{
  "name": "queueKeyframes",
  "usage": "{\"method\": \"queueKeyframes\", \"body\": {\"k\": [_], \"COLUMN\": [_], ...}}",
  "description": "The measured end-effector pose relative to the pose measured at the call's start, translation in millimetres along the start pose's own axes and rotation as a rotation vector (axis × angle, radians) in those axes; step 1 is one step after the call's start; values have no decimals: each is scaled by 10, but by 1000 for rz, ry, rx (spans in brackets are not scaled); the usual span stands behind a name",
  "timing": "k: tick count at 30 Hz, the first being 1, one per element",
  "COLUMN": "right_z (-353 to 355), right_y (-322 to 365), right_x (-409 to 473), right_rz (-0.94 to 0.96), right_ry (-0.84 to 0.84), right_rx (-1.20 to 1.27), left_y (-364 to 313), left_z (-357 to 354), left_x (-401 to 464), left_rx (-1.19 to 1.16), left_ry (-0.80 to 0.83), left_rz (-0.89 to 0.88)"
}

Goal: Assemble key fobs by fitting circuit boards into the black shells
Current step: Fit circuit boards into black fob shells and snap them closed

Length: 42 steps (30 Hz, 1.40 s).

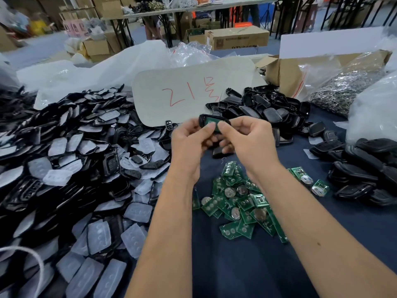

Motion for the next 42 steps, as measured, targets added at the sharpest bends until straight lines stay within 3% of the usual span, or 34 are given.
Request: {"method": "queueKeyframes", "body": {"k": [3, 7, 11, 16, 24, 30, 35, 38, 42], "right_z": [-189, -421, -664, -919, -1117, -1052, -1002, -794, -223], "right_y": [-10, -29, 27, 102, 49, 53, 3, 78, 183], "right_x": [-50, -183, -382, -563, -840, -939, -921, -737, -346], "right_rz": [7, 195, 339, 449, 602, 739, 785, 652, 394], "right_ry": [155, 480, 793, 987, 1026, 1017, 963, 822, 454], "right_rx": [-126, -602, -775, -854, -1077, -1082, -1013, -848, -657], "left_y": [-249, -444, -598, -675, -683, -633, -589, -583, -435], "left_z": [314, 816, 1195, 1372, 1365, 1243, 1162, 1116, 735], "left_x": [48, 25, 23, -6, -57, -11, 8, 27, 107], "left_rx": [-65, -138, -86, -105, -110, -77, -24, 8, 219], "left_ry": [-118, -306, -477, -513, -531, -486, -398, -347, -186], "left_rz": [-61, -59, -22, -16, -24, -68, -211, -309, -280]}}
Point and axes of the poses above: each hand's wrist, its own x-axis towards the middle knuckle, its own z-axis out of the back of the hand, y = z × x, the point moved 2 cm from there along x, towards the middle knuckle, and after that the axes turned 2 degrees about x, right-handed, at the moved point
